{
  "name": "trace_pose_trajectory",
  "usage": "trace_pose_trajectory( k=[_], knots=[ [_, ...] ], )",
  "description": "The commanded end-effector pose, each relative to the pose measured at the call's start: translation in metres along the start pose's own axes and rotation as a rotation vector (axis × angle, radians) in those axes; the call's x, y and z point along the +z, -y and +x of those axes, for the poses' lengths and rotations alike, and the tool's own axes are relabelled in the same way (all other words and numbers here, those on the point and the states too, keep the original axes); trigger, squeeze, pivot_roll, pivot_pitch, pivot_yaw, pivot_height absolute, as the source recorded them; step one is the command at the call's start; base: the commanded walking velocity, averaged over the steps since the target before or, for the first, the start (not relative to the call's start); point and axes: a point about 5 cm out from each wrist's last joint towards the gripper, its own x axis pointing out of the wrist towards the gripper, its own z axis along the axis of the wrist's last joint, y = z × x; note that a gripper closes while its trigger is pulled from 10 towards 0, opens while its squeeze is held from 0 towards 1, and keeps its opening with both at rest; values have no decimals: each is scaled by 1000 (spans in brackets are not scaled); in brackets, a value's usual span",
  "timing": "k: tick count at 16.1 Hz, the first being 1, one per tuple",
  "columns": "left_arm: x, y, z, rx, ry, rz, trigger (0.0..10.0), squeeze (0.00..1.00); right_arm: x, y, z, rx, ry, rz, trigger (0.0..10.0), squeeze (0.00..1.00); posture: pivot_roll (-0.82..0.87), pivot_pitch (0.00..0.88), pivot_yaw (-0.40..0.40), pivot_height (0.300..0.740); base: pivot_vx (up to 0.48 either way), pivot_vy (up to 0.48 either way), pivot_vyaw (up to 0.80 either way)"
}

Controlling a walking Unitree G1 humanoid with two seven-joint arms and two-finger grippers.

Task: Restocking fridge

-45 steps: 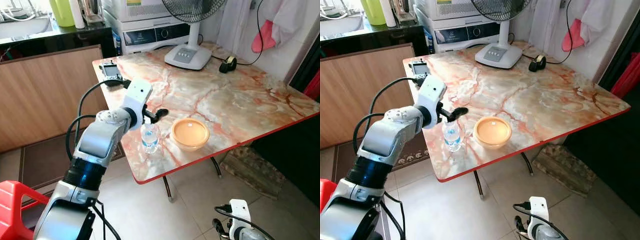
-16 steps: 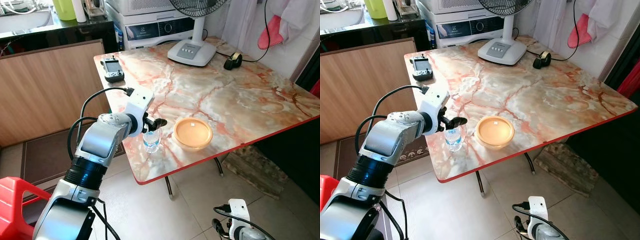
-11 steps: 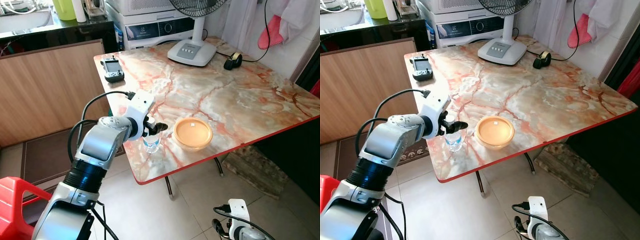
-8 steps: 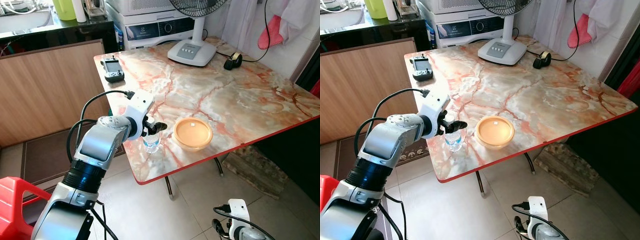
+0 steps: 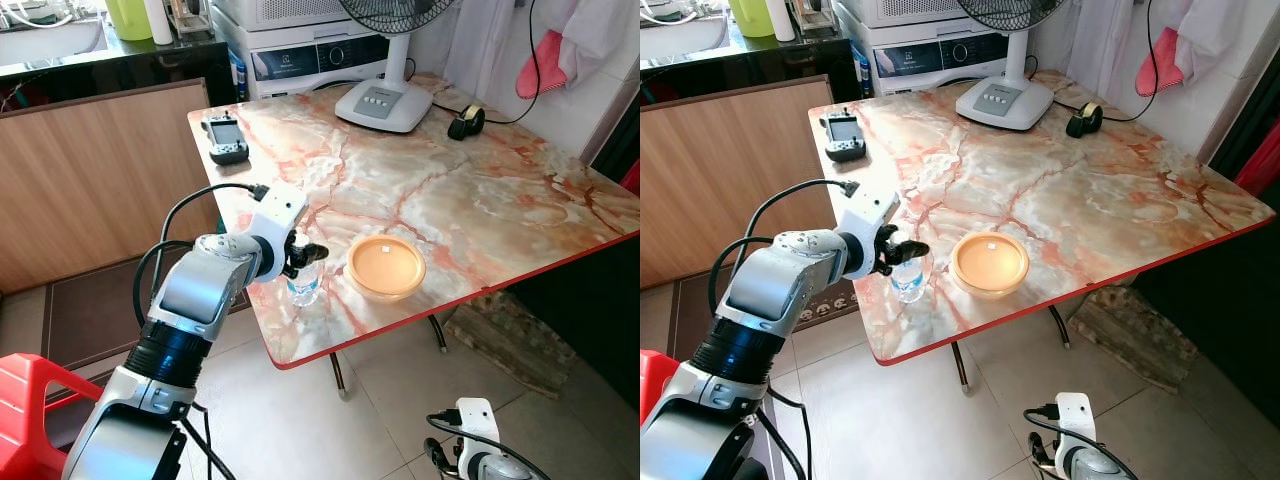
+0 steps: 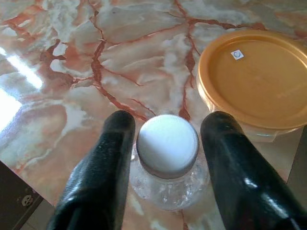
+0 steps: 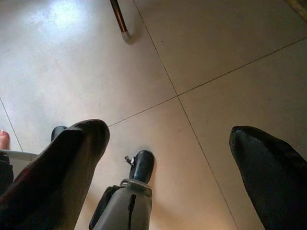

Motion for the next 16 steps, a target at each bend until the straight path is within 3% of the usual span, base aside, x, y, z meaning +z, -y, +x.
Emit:
trace_pose_trajectory(
  k=[1,3,5,13,15,16],
  knots=[
    [-4,2,0,-9,-23,-9,1137,0,2,2,0,-7,-3,0,10000,0,175,19,-38,740,0,0,0],
    [-5,2,0,-9,-27,-6,1137,0,2,2,0,-9,-3,2,10000,0,175,19,-38,740,0,0,0],
    [-6,2,1,-12,-30,-6,0,0,2,2,0,-9,-4,2,10000,0,175,20,-37,740,0,0,0],
    [-9,0,1,11,-32,9,0,0,2,2,0,-9,-4,2,10000,0,174,21,-36,740,0,0,0],
    [-3,-15,-2,103,35,25,0,0,2,2,0,-7,-4,0,10000,0,171,19,-36,740,0,0,0],
    [4,-36,-9,220,100,12,0,0,2,2,0,-6,-3,1,10000,0,171,19,-36,740,0,0,0]
  ],
)
